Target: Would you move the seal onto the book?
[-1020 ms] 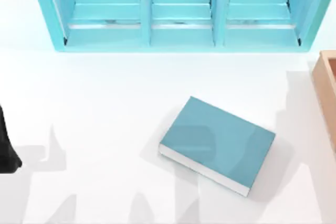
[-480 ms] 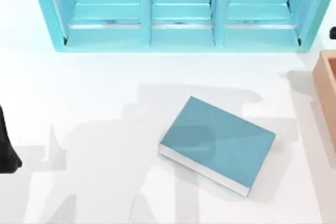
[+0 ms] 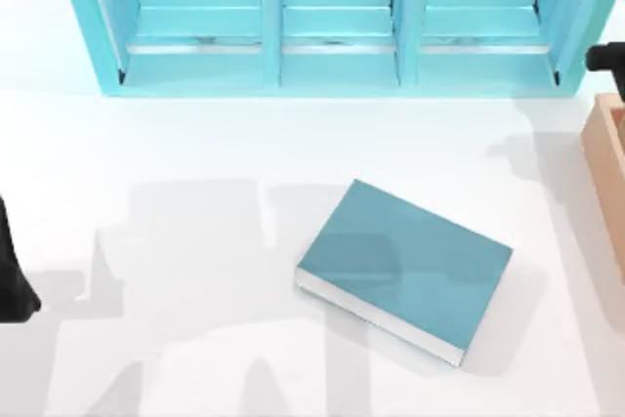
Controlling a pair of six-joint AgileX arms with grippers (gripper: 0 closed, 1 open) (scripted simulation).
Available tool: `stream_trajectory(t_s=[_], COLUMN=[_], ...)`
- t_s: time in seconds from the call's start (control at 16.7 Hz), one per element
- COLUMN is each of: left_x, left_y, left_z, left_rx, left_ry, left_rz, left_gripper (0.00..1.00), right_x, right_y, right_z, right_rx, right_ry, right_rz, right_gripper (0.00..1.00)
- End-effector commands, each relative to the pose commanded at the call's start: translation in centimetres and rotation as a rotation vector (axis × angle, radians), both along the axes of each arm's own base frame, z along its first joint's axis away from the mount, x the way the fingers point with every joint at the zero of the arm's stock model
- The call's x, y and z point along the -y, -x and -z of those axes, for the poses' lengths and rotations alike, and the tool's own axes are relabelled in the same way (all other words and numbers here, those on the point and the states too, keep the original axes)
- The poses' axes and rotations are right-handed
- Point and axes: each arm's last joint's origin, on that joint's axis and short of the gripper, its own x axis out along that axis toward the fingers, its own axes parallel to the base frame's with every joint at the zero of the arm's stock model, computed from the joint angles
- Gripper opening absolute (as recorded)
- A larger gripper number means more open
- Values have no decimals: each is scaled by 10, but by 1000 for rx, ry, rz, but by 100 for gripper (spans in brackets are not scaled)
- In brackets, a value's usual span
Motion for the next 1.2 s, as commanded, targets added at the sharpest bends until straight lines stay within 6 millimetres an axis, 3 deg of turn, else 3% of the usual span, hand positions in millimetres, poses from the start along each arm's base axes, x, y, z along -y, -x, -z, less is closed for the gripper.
stream_trajectory(t_s=[0.12, 0.24, 0.42, 0.6, 0.72, 0.84, 1.2], left_x=[0, 0, 0, 0, 0, 0, 0], left_y=[0, 0, 0, 0, 0, 0, 0], left_z=[0, 0, 0, 0, 0, 0, 0], left_rx=[0, 0, 0, 0, 0, 0, 0], left_ry=[0, 0, 0, 0, 0, 0, 0], left_rz=[0, 0, 0, 0, 0, 0, 0], left_gripper=[100, 100, 100, 100, 100, 100, 100], right_x=[-6, -26, -85, -151, -180, -192, -192], right_y=[-2, -6, -6, 11, 22, 28, 28], right_z=[4, 15, 40, 67, 80, 86, 84], right_rx=[-5, -13, -19, -18, -9, -2, 0], right_ry=[3, 9, 12, 10, 5, -1, -4], right_rz=[0, 0, -1, 1, 0, 0, 3], right_gripper=[0, 0, 0, 0, 0, 0, 0])
